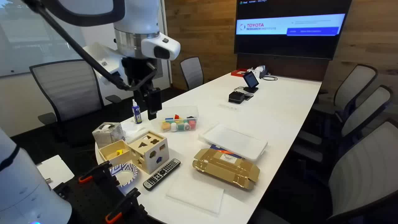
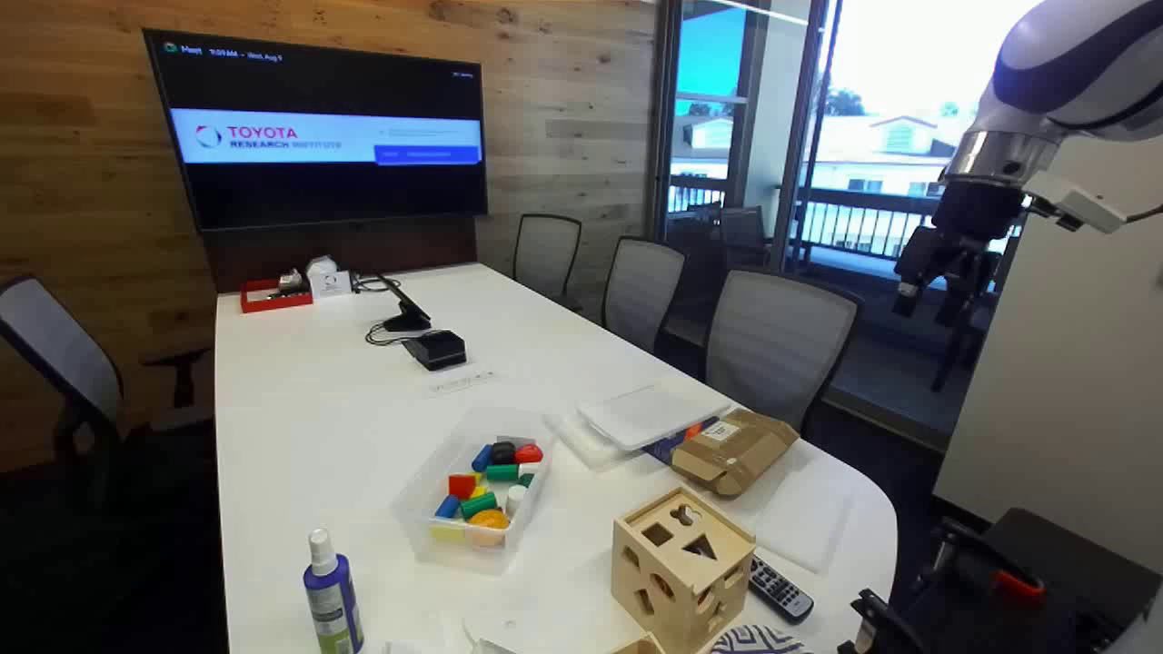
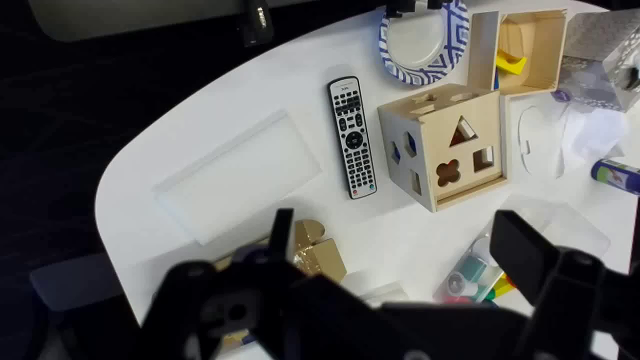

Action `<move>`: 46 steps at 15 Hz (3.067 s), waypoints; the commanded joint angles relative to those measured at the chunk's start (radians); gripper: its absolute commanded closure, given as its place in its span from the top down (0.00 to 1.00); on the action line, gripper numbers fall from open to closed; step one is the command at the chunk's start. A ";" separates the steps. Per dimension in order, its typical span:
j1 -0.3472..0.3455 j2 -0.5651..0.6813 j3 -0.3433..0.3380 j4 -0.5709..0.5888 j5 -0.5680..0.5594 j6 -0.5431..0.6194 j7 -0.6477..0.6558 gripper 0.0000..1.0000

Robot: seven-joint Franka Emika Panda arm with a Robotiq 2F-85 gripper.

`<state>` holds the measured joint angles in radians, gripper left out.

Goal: Slide the lid on the wooden toy box forwards.

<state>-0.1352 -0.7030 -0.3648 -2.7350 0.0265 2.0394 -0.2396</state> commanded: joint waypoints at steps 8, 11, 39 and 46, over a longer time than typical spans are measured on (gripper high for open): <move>0.059 0.062 0.153 -0.044 0.123 0.137 0.093 1.00; 0.133 0.152 0.283 -0.044 0.193 0.266 0.219 1.00; 0.352 1.190 0.459 0.327 0.054 0.878 0.599 1.00; 0.495 1.218 0.337 0.347 0.028 0.885 0.697 1.00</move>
<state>0.2932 0.4976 0.0338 -2.4034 0.0637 2.9030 0.4074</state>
